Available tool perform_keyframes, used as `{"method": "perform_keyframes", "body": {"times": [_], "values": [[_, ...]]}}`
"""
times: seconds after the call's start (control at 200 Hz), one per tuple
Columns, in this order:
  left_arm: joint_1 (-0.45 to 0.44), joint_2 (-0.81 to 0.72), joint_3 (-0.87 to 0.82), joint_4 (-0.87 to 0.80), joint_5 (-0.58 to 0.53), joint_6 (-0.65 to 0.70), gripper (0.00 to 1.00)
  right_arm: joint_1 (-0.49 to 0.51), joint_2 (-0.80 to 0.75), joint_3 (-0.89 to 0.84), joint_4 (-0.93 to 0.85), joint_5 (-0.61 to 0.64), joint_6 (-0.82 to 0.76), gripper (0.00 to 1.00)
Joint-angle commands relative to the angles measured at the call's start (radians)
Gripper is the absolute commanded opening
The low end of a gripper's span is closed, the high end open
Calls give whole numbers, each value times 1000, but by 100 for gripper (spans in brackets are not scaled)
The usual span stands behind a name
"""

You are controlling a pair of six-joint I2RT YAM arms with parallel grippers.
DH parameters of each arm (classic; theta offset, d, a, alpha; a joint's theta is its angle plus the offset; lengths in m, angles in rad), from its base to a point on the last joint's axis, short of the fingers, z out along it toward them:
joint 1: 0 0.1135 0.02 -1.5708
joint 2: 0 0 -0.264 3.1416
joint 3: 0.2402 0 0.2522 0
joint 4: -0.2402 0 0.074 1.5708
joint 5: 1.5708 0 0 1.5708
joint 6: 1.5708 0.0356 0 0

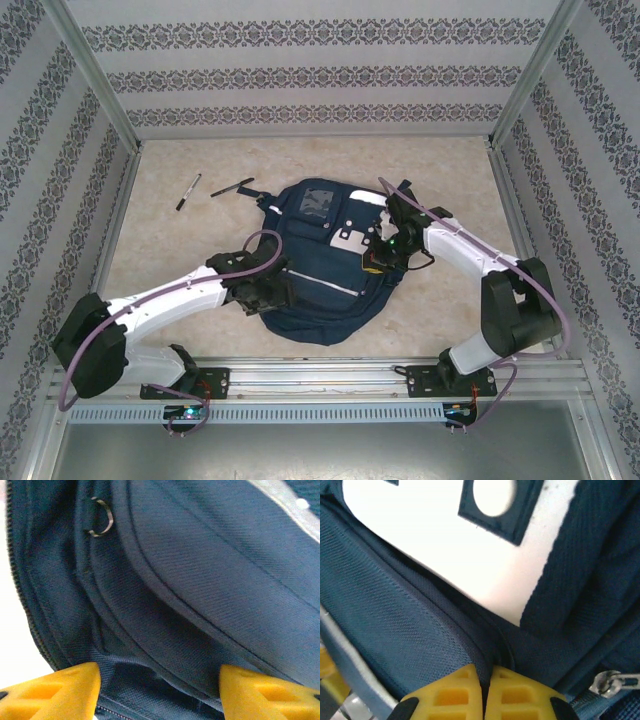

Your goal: Pack the student bag

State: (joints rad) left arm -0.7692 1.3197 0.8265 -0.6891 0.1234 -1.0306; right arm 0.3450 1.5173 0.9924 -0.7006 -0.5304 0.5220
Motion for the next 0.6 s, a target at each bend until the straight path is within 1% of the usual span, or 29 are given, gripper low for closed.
{"method": "perform_keyframes", "body": {"times": [0.0,0.125,0.185,0.23,0.27,0.3,0.365,0.425,0.48,0.52,0.555,0.595], "values": [[42,61,41,67,-63,-41,61,13,-74,-47,-23,-18,0,0],[90,189,201,43,-116,105,61,67,-158,-150,4,6,75,0],[124,248,280,48,-113,176,60,104,-205,-204,49,29,138,0],[151,292,334,64,-106,222,57,132,-240,-242,97,49,208,0],[176,331,378,93,-75,264,53,153,-267,-273,155,61,278,0],[193,362,412,122,-38,303,53,165,-285,-291,197,76,338,0],[216,426,500,153,29,388,53,181,-320,-336,312,101,470,0],[223,489,608,100,64,471,56,188,-356,-359,394,156,568,0],[223,524,693,21,79,536,58,188,-377,-360,423,224,597,0],[221,531,733,-31,88,563,60,181,-380,-349,416,250,594,0],[221,520,738,-57,88,575,61,168,-372,-338,414,241,576,2],[222,492,715,-73,85,566,61,147,-358,-318,396,204,544,8]]}}
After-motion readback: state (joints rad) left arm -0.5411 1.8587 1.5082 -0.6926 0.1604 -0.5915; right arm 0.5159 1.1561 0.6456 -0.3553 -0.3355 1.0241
